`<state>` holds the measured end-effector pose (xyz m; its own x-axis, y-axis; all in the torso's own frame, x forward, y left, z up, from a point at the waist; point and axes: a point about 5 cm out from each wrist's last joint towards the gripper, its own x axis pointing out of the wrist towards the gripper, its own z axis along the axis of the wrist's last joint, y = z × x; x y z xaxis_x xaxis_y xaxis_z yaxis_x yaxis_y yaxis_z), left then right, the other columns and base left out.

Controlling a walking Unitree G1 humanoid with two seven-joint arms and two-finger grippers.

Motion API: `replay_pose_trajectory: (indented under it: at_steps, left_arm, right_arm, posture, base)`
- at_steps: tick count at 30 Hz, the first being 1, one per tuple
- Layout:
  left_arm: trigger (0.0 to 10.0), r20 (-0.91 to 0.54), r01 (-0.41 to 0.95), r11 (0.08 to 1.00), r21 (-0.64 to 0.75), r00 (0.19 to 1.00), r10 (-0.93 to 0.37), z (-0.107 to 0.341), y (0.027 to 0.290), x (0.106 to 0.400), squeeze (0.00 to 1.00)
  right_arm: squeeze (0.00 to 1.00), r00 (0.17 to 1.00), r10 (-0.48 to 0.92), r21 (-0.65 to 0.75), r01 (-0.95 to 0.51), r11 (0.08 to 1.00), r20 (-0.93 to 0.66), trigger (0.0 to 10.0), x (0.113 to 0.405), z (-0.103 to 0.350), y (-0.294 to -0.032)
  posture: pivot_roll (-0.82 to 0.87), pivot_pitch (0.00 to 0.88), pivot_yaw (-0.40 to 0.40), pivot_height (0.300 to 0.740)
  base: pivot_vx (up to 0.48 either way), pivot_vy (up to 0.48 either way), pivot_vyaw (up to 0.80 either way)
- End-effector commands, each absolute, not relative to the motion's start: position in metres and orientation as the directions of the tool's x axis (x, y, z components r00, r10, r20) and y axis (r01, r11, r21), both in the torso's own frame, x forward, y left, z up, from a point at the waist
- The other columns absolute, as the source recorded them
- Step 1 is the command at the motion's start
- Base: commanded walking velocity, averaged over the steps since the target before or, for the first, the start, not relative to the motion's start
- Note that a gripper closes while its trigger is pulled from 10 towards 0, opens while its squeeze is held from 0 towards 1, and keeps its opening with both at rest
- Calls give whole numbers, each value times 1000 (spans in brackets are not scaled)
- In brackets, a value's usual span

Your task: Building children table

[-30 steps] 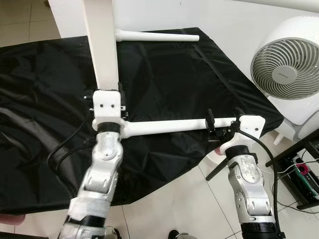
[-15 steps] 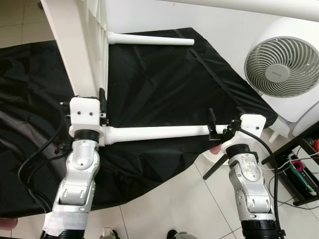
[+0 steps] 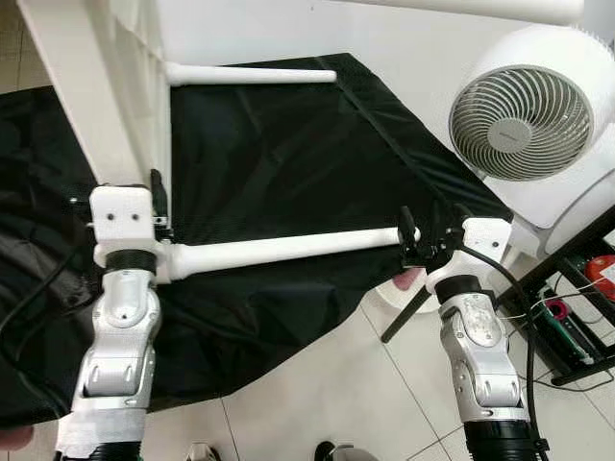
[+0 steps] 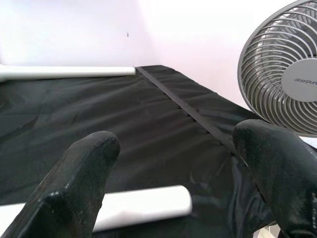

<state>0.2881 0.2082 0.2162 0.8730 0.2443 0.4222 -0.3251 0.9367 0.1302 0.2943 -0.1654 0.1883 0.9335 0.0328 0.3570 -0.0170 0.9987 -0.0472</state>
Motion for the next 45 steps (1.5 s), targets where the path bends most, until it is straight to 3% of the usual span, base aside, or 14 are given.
replay_pose_trajectory:
  at_steps: [1,13,26,37,38,39,41,42,44,45]
  left_arm:
    - [0,358,-520,837,173,825,438,200,253,277,0]
    - [0,347,-581,791,188,793,500,197,270,261,0]
    - [0,307,-620,758,204,775,552,187,274,237,0]
    - [0,292,-616,761,201,780,554,185,271,234,0]
    - [2353,285,-612,765,202,784,552,185,270,234,0]
    - [9725,276,-607,768,205,788,550,184,270,235,0]
    - [10000,270,-604,771,201,791,549,183,269,236,0]
    - [10000,271,-601,775,196,793,546,183,269,237,533]
    - [10000,271,-599,777,193,794,544,184,269,238,533]
    - [10000,276,-591,785,185,798,535,185,269,238,1000]
  right_arm:
    - [0,934,30,-49,-13,999,357,10000,294,187,-169]
    - [0,933,38,-58,-18,998,358,10000,296,186,-171]
    - [0,934,49,-71,-25,997,355,10000,300,186,-174]
    - [0,933,53,-79,-27,997,355,10000,302,186,-175]
    - [0,933,53,-80,-26,996,355,10000,302,186,-175]
    - [0,933,53,-81,-26,996,355,10000,302,186,-176]
    - [0,933,52,-82,-24,996,355,10000,302,186,-176]
    - [0,933,52,-83,-24,996,356,10000,303,186,-176]
    - [0,933,52,-84,-23,996,356,10000,303,186,-176]
    - [0,933,51,-84,-22,996,356,10000,303,186,-177]
  posture:
    - [-17,140,-54,740]
    - [-12,129,-58,740]
    - [5,142,-73,740]
    - [6,141,-74,740]
    - [6,140,-72,740]
    - [5,140,-72,740]
    - [5,140,-72,740]
    - [5,139,-72,740]
    - [5,139,-72,740]
    - [4,138,-70,740]
  base:
    - [0,0,0]
    - [0,0,0]
    - [0,0,0]
    - [0,0,0]
    - [0,0,0]
    - [0,0,0]
    - [0,0,0]
    - [0,0,0]
    - [0,0,0]
    - [0,0,0]
